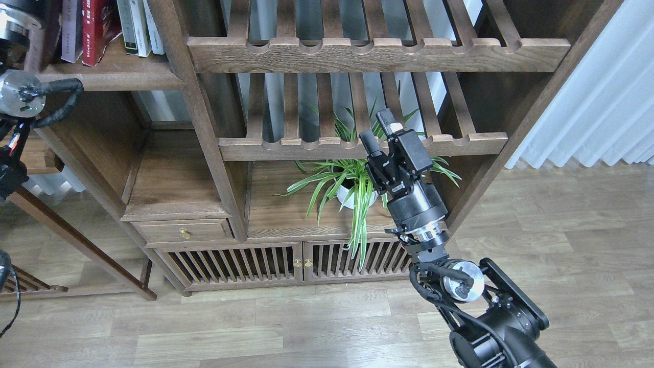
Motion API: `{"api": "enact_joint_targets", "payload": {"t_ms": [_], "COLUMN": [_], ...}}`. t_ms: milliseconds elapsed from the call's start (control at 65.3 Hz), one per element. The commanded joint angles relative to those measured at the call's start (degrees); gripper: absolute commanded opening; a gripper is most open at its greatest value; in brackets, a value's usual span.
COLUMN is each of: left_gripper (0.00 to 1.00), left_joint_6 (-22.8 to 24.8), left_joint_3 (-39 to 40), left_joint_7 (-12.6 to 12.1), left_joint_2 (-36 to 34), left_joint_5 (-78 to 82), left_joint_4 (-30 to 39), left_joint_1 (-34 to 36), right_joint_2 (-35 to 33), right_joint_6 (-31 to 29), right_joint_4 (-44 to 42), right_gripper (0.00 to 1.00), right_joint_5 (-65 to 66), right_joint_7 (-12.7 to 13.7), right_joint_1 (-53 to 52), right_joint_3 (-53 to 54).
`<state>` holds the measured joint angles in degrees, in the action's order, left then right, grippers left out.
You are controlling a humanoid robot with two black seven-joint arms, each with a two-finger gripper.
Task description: Organize books on shelf
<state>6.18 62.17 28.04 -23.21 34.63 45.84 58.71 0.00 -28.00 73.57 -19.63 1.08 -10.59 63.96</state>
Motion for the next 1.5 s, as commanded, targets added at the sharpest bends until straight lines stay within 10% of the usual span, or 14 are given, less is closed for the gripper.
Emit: {"api": "enact_joint_targets", "payload": {"t_ms": [0,383,720,1041,1179,1485], "left_gripper": [0.3,0.35,0.39,0.39,0.56,0.98], "left_joint_6": [0.1,0.5,1.0,21.0,21.8,21.8], "left_joint_3": [0.3,4.5,10.4,11.9,11.9,9.0], "left_joint_7": [0.0,0.0,0.0,0.0,-0.2,-11.8], "left_joint_2": [0.0,4.1,4.3,8.4,9.8,22.2], "left_joint_5": [0.0,-7.2,-8.9,-19.3,-20.5,-21.7], "left_joint_4": [0.1,9.1,26.8,30.4,30.4,29.7], "left_joint_1": [-0.7,-2.7,-18.0,-31.2,-34.0,-36.4], "right_joint_2": [0.0,0.0,0.0,0.0,0.0,0.0], "right_joint_6": [0.0,0.0,0.0,0.0,0.0,0.0], "right_joint_4": [0.0,0.0,0.1,0.1,0.0,0.1], "right_gripper": [0.81,0.81,0.81,0.81,0.83,0.87], "right_joint_5": [0.1,0.1,0.2,0.8,1.0,1.0], "right_joint_7": [0.1,0.1,0.1,0.1,0.1,0.1], "right_joint_1": [-0.2,-0.3,-0.3,-1.0,-1.1,-1.7], "right_joint_3": [-0.1,-0.1,-0.1,-0.3,-0.3,-3.8]}}
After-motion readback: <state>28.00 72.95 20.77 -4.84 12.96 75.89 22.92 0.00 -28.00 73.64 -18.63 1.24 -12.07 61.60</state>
